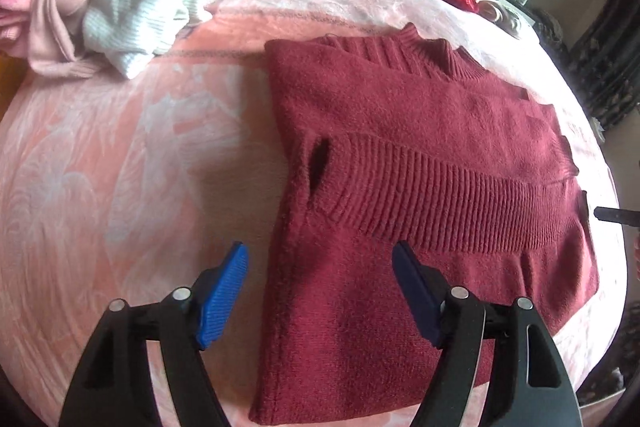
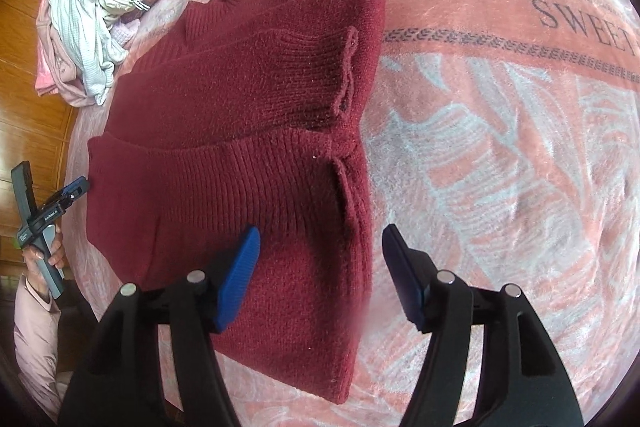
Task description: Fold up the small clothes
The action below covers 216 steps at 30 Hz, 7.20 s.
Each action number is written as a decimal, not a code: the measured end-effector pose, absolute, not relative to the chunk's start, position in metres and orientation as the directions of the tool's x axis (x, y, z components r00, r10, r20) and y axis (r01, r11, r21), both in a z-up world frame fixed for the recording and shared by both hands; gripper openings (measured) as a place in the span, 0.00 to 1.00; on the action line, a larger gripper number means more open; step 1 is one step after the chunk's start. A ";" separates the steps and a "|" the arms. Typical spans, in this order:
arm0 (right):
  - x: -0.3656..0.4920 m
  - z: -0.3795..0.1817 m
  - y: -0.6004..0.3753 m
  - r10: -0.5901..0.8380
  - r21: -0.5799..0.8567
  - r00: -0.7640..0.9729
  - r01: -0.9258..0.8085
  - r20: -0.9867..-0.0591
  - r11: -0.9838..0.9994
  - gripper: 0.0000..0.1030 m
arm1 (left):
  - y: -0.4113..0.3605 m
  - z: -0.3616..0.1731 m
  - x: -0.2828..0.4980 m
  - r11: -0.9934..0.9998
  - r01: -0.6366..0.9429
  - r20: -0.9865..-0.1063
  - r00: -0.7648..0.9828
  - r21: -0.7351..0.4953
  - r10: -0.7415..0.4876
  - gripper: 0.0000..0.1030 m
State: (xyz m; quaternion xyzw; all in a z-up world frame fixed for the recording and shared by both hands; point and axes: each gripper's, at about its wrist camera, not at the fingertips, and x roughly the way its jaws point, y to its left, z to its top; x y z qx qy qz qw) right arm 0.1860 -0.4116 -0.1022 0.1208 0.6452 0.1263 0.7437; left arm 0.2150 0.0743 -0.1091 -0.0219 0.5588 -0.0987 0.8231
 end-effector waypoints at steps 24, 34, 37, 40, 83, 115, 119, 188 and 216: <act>0.181 -0.113 -0.398 0.294 0.283 0.107 -0.108 -0.950 0.953 0.15 | 0.059 -0.115 0.215 0.981 0.167 -0.923 0.353 -0.097 -0.151 0.06; 0.191 -0.124 -0.389 0.289 0.277 0.107 -0.112 -0.951 0.954 0.40 | 0.052 -0.133 0.230 0.990 0.136 -0.933 0.353 -0.025 -0.072 0.43; 0.190 -0.121 -0.384 0.290 0.272 0.113 -0.149 -0.950 0.951 0.08 | 0.044 -0.129 0.228 0.987 0.156 -0.929 0.359 -0.035 -0.090 0.10; 0.186 -0.108 -0.387 0.306 0.280 0.147 -0.174 -0.941 0.944 0.07 | 0.036 -0.118 0.221 0.984 0.175 -0.918 0.383 -0.037 -0.103 0.06; 0.320 -0.094 -0.420 0.155 0.147 0.299 -0.050 -0.942 0.988 0.50 | 0.069 -0.099 0.336 0.997 -0.011 -0.877 0.476 -0.082 -0.067 0.63; 0.203 -0.150 -0.408 0.396 0.391 0.079 -0.072 -0.915 0.917 0.45 | 0.070 -0.160 0.226 0.924 0.048 -0.907 0.178 -0.379 -0.381 0.80; 0.205 -0.153 -0.406 0.390 0.385 0.087 -0.066 -0.917 0.921 0.31 | 0.063 -0.163 0.229 0.940 0.065 -0.923 0.178 -0.335 -0.341 0.65; 0.200 -0.135 -0.457 0.319 0.323 0.154 0.003 -0.935 0.946 0.47 | 0.012 -0.145 0.243 0.994 0.011 -0.957 0.268 -0.112 -0.111 0.65; 0.130 -0.076 -0.490 0.349 0.380 0.225 0.111 -0.910 0.918 0.42 | 0.015 -0.080 0.189 0.990 -0.038 -0.943 0.312 -0.137 -0.118 0.59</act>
